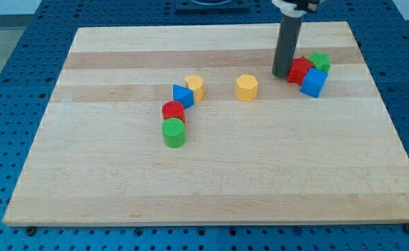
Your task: Adjust the red star in between the green star and blue cube
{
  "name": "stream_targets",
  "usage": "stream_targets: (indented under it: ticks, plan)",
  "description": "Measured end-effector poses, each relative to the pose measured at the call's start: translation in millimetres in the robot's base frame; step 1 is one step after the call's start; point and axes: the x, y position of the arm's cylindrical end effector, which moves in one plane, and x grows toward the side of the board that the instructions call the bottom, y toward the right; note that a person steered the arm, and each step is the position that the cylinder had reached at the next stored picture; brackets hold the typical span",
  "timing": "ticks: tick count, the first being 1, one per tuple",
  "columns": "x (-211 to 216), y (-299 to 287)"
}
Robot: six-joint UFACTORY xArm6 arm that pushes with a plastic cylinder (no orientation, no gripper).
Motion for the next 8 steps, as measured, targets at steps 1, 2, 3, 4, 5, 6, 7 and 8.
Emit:
stream_targets:
  ticks: [1, 2, 3, 4, 5, 6, 7, 8]
  plan:
    - [16.7, 5.6]
    - [27.1, 13.1]
    - [32.4, 28.1]
    - [40.3, 28.1]
    - [76.3, 30.2]
    - [108.2, 58.5]
    - [92.4, 118.3]
    - [47.7, 139.7]
